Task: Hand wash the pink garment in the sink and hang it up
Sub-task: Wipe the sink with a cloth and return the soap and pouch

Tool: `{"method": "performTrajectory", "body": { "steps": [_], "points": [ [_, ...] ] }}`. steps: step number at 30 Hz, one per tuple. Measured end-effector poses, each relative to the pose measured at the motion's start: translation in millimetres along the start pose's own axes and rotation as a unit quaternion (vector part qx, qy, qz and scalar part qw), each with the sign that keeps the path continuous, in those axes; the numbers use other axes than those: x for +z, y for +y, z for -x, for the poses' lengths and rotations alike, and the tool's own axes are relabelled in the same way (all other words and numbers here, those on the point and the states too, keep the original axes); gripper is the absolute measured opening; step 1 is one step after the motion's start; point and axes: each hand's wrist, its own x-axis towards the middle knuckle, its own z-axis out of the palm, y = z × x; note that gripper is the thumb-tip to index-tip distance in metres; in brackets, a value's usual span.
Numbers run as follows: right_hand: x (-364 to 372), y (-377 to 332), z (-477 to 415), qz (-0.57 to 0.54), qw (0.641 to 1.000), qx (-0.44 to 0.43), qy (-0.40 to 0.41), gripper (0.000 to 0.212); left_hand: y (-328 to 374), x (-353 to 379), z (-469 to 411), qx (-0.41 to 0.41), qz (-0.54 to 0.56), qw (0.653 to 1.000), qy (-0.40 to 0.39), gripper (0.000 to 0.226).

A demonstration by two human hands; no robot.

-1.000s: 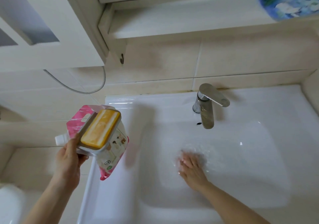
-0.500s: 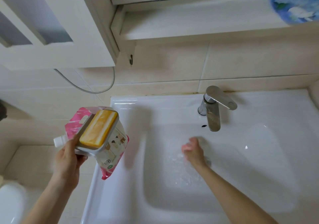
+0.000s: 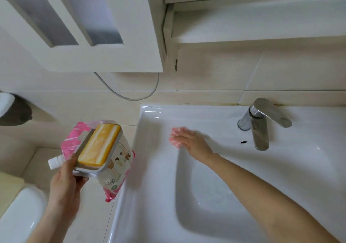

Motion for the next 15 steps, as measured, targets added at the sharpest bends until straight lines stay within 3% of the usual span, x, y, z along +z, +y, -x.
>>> {"method": "performTrajectory", "body": {
  "steps": [2, 5, 10, 12, 15],
  "points": [
    [-1, 9, -1, 0.03, 0.998, 0.025, 0.042, 0.032, 1, -10, -6, 0.0, -0.011, 1.0, 0.009, 0.025],
    [16, 12, -25, 0.043, 0.993, 0.1, 0.053, 0.046, 2, -23, -16, -0.013, -0.013, 1.0, 0.014, 0.023],
    [37, -23, -36, 0.023, 0.998, -0.033, -0.049, 0.038, 3, -37, -30, -0.015, -0.003, 1.0, 0.015, 0.021],
    [33, -17, -20, 0.037, 0.995, -0.086, -0.045, 0.038, 4, -44, -35, -0.011, -0.004, 1.0, 0.008, 0.022],
    [33, 0, -31, 0.02, 0.999, -0.019, -0.018, 0.037, 2, -53, -40, -0.01, 0.0, 1.0, -0.003, 0.021]
  ]
}}
